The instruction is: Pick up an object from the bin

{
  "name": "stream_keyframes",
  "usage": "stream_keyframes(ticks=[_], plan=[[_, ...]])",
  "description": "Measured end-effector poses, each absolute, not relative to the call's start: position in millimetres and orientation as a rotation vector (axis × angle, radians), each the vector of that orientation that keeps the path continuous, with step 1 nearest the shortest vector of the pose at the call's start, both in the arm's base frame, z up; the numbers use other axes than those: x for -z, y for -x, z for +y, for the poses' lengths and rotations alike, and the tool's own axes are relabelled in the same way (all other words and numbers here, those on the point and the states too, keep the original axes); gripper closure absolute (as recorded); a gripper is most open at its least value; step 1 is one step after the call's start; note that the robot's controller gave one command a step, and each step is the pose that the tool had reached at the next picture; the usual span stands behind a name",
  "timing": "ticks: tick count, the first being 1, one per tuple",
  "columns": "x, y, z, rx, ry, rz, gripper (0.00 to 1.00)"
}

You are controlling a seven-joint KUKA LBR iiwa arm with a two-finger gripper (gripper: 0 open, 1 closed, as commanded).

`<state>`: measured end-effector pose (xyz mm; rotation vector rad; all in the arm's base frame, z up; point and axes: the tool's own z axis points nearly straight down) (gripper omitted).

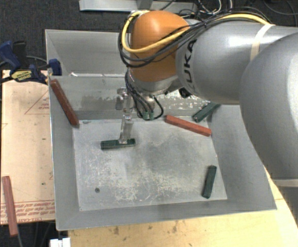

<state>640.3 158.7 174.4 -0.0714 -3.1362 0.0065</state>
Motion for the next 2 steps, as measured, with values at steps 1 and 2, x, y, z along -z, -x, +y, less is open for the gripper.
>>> stream_keyframes(ticks=[1, 2], plan=[[-67.5, -652.1, 148.7, 0.001, -0.443, -3.108, 0.0], [-71.0, -653.8, 149.4, 0.004, -0.443, -3.114, 1.0]])
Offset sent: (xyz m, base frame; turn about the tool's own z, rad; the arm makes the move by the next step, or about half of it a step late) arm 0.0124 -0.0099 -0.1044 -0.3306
